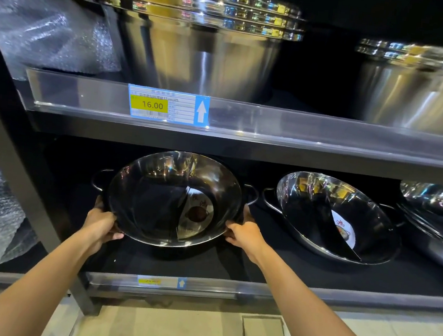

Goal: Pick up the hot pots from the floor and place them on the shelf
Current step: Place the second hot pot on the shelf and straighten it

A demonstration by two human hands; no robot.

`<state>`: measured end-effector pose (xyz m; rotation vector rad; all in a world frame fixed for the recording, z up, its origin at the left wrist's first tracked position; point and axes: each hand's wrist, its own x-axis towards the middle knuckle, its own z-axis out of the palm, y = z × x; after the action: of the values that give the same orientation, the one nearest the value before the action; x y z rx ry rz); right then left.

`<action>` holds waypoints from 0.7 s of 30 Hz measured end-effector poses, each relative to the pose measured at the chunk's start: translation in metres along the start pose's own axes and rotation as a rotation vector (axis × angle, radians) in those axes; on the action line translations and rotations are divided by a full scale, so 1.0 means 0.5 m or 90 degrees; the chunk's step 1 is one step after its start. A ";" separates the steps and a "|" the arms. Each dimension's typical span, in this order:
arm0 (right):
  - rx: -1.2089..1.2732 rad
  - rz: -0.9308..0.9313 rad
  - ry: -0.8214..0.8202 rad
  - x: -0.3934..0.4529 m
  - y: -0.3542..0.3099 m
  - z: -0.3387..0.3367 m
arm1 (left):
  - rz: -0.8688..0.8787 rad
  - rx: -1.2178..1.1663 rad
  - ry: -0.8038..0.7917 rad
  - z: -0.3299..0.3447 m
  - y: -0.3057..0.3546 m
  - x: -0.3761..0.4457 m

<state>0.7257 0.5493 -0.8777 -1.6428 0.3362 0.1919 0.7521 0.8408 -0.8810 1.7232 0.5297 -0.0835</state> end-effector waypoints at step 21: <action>-0.366 -0.025 0.556 -0.181 0.078 -0.576 | 0.242 0.215 -0.271 0.529 0.050 -0.330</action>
<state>0.6064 0.2701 -0.8557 -2.2407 0.9728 -0.5306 0.6759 0.5378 -0.8626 2.0325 -0.1375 -0.2721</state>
